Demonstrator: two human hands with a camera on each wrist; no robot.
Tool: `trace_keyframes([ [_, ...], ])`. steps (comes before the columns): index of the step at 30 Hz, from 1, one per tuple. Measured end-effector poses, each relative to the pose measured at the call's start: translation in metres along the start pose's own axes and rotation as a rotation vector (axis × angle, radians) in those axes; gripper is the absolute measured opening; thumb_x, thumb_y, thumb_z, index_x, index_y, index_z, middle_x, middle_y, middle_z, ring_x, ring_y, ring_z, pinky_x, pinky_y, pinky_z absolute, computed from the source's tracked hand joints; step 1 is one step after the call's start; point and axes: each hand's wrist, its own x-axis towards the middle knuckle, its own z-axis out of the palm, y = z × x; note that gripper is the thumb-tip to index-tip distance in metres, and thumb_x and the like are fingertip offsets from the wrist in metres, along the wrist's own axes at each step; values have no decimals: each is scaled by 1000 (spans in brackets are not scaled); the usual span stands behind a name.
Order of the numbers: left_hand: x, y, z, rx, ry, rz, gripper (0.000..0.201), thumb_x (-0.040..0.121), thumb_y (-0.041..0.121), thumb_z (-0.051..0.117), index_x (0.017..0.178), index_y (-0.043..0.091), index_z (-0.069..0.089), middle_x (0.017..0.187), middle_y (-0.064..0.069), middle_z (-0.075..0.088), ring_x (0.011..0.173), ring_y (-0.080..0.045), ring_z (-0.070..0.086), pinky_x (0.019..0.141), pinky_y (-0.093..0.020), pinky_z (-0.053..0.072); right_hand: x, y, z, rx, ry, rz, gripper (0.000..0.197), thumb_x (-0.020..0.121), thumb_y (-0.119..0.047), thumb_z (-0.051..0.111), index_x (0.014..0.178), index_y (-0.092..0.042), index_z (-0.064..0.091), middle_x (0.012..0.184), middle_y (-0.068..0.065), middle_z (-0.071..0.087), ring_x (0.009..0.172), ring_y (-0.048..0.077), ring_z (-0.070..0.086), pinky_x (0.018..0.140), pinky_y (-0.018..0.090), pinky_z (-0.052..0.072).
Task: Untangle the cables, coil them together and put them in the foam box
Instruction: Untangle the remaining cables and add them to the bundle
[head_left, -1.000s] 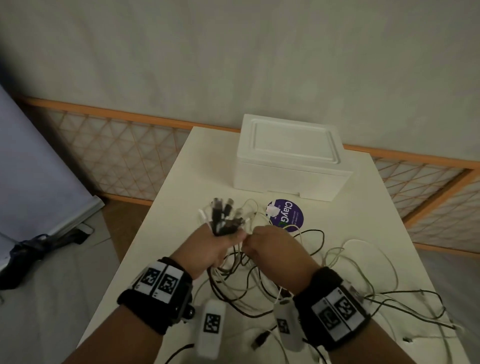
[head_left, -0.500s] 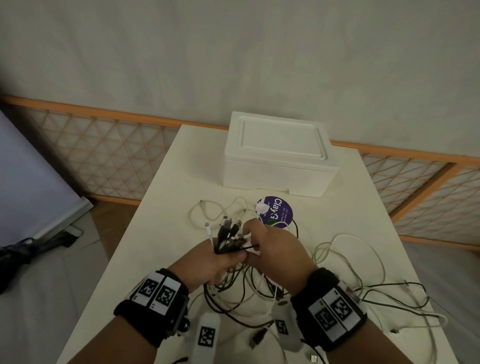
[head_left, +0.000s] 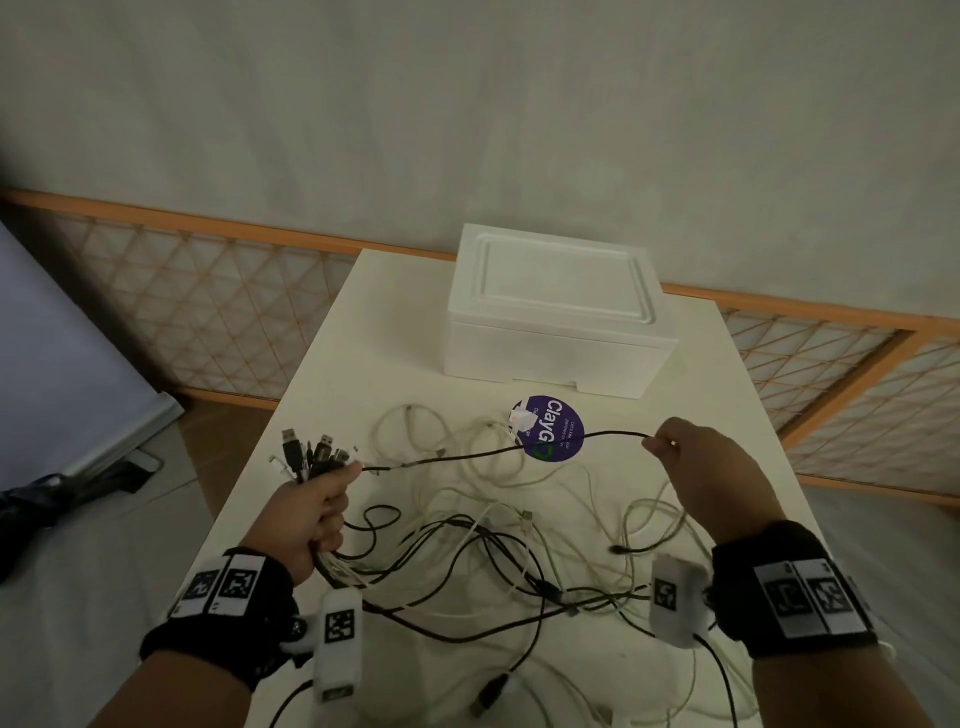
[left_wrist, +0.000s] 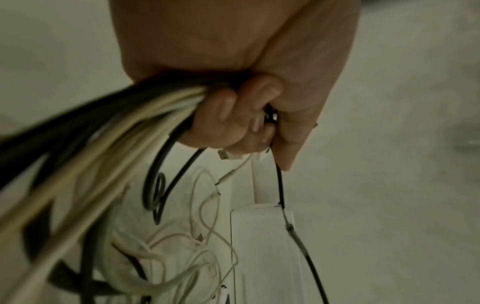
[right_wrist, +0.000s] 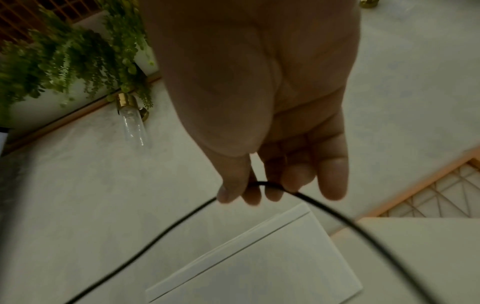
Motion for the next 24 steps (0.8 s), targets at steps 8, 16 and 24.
trace_keyframes([
  [8,-5,3,-3,20,6,6,24,94,29,57,84,8,63,78,-6,70,32,-6,20,34,-15,21,-15,15,-12,51,208,124,22,91,-33,58,84,-13,60,66,3,58,61,25,53,52,29,36],
  [16,-38,14,35,-150,-100,166,25,74,22,67,57,17,49,45,3,33,32,-7,23,36,-18,22,-48,-70,-18,-93,-223,-154,105,69,-70,60,150,-19,17,155,7,18,141,26,19,114,37,18],
  [24,-72,26,79,-233,-373,282,43,88,32,55,50,16,43,41,-1,33,32,-12,32,40,-22,34,-71,-168,60,-34,-350,-638,40,73,-30,65,109,-18,54,93,3,63,97,25,58,114,47,21],
])
